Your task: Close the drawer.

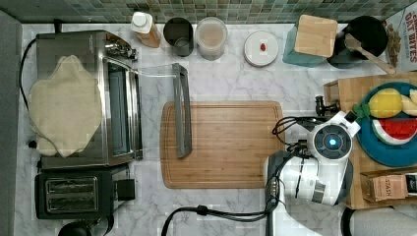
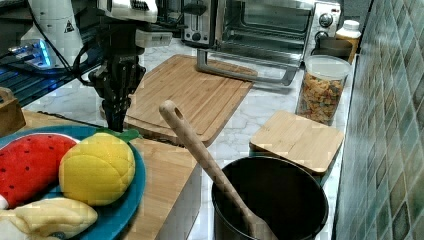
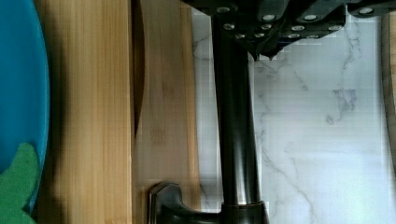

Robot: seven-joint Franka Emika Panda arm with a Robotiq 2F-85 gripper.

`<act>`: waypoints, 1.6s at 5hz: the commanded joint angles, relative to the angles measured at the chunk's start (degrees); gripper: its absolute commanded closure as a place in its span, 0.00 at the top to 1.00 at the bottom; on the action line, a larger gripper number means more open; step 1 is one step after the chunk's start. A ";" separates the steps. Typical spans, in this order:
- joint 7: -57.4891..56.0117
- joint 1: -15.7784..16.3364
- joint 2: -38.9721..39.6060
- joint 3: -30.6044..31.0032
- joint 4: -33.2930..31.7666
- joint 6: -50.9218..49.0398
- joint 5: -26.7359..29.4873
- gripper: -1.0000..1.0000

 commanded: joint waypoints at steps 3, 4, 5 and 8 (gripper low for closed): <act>1.27 -5.36 -4.49 -6.84 7.05 0.20 -2.63 0.00; 1.27 -5.38 -4.49 -6.83 7.05 0.20 -2.64 0.00; 1.28 -5.38 -4.49 -6.82 7.06 0.21 -2.64 0.00; 1.15 -4.49 -4.45 -7.73 7.04 0.26 -2.46 0.00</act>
